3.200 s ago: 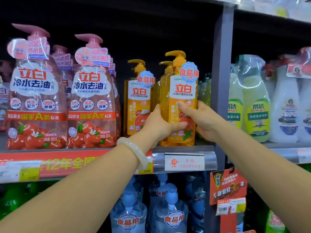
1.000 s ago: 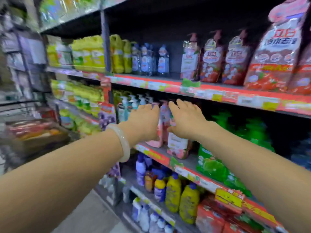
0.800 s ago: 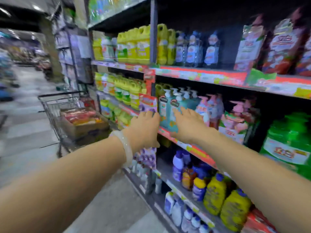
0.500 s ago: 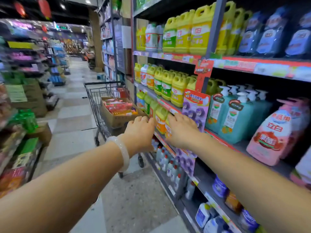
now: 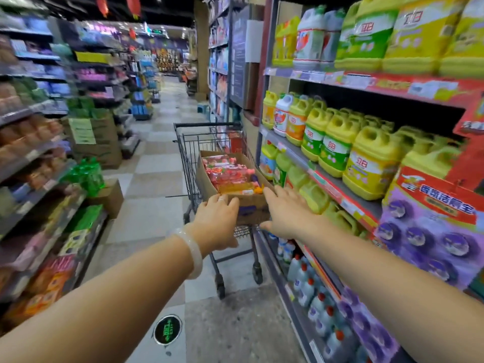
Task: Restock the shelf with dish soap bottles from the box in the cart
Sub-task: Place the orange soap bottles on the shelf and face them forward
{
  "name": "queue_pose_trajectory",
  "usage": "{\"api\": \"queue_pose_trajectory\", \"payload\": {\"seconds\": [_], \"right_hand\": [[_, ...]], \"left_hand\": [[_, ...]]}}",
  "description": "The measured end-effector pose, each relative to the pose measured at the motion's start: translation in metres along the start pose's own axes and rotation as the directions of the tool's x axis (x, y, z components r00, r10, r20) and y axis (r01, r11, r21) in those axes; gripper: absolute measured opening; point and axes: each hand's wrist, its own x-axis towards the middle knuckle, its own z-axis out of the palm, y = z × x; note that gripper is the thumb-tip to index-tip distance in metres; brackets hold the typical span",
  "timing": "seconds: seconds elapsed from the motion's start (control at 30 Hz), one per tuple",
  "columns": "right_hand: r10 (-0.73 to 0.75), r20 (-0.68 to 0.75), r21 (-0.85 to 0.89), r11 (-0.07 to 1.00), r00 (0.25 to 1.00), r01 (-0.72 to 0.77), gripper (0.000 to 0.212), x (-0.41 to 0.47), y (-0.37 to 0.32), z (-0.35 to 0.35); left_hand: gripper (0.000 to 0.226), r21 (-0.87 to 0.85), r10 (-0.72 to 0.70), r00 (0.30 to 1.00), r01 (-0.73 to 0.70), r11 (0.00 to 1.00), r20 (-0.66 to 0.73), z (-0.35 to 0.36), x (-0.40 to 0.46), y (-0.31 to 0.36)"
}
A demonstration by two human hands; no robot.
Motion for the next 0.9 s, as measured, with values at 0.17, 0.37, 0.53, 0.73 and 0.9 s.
{"api": "queue_pose_trajectory", "payload": {"seconds": [0.17, 0.37, 0.53, 0.73, 0.9], "right_hand": [[-0.007, 0.014, -0.006, 1.0, 1.0, 0.007, 0.085, 0.117, -0.01, 0.02], [0.073, 0.045, 0.041, 0.996, 0.996, -0.075, 0.085, 0.249, -0.013, 0.031], [0.141, 0.065, 0.041, 0.989, 0.988, -0.144, 0.08, 0.334, -0.006, 0.047], [0.201, 0.165, 0.079, 0.973, 0.965, -0.216, 0.083, 0.42, 0.02, 0.087], [0.228, 0.294, 0.19, 0.938, 0.928, -0.29, 0.088, 0.488, 0.049, 0.137]], "left_hand": [[0.085, -0.018, 0.026, 0.999, -0.025, 1.0, 0.02, 0.023, 0.101, -0.057], [0.091, -0.012, 0.111, 0.991, -0.11, 0.994, 0.073, 0.04, 0.223, -0.125], [0.095, -0.013, 0.141, 0.982, -0.14, 0.99, 0.126, 0.063, 0.31, -0.162], [0.088, -0.043, 0.197, 0.958, -0.192, 0.98, 0.208, 0.105, 0.406, -0.176], [0.085, -0.108, 0.232, 0.921, -0.208, 0.972, 0.313, 0.152, 0.477, -0.173]]}}
